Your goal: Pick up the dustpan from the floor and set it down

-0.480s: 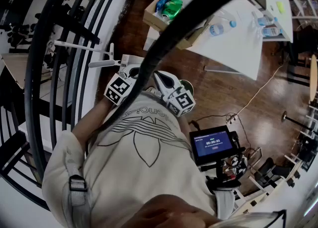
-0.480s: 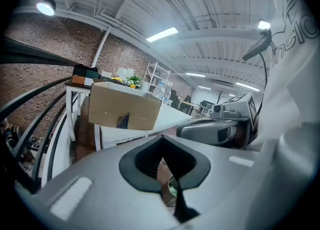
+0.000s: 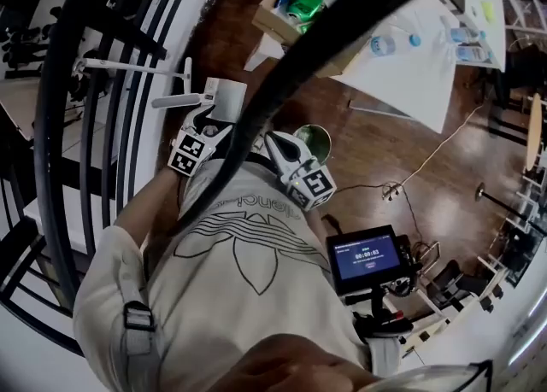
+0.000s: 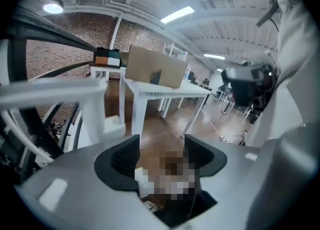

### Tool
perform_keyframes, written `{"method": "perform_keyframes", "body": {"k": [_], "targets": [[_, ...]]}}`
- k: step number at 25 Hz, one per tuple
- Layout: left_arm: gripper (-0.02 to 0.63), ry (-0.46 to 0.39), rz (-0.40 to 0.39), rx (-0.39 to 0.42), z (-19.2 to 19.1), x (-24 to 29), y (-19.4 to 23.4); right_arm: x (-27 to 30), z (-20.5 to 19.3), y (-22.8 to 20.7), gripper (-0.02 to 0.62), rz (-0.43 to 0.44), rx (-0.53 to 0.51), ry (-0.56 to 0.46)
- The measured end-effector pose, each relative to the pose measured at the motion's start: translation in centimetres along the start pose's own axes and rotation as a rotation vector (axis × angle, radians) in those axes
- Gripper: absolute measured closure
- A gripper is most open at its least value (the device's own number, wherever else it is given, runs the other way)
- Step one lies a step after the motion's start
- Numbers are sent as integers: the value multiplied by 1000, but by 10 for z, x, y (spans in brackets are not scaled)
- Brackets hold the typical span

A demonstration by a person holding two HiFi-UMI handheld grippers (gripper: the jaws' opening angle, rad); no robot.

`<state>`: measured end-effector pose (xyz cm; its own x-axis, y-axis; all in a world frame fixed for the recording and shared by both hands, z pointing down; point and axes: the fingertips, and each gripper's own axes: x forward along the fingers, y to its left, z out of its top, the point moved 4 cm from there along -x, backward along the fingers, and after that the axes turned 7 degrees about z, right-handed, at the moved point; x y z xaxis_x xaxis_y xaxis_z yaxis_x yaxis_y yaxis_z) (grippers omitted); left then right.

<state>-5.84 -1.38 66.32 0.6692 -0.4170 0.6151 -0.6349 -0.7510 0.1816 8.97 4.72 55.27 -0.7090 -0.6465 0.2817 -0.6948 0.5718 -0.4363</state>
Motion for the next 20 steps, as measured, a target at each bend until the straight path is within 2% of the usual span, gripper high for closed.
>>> {"method": "perform_keyframes", "body": {"k": [3, 4, 6, 8, 11, 12, 13, 14, 15, 17, 20], "targets": [[271, 85, 151, 62, -53, 0, 30, 3, -17, 15, 594, -3, 46, 41], [243, 85, 208, 81, -62, 2, 42, 5, -24, 21, 594, -1, 59, 56], [208, 33, 295, 130, -65, 8, 61, 4, -39, 31, 594, 6, 78, 87], [204, -49, 329, 190, -52, 19, 72, 1, -49, 42, 594, 5, 103, 117], [212, -118, 299, 247, -30, 43, 78, -10, -61, 51, 594, -19, 139, 132], [247, -109, 276, 250, -27, 53, 80, -11, -65, 53, 594, -26, 148, 134], [331, -88, 256, 244, -26, 61, 84, -11, -69, 54, 594, -33, 156, 136], [508, -61, 242, 230, -27, 66, 87, -12, -73, 54, 594, -41, 163, 139], [564, -31, 233, 209, -29, 69, 89, -13, -77, 56, 594, -50, 166, 140], [565, 20, 223, 152, -31, 67, 88, -17, -81, 60, 594, -62, 165, 135], [561, 9, 229, 88, -13, 55, 80, -23, -77, 62, 594, -72, 150, 106]]}}
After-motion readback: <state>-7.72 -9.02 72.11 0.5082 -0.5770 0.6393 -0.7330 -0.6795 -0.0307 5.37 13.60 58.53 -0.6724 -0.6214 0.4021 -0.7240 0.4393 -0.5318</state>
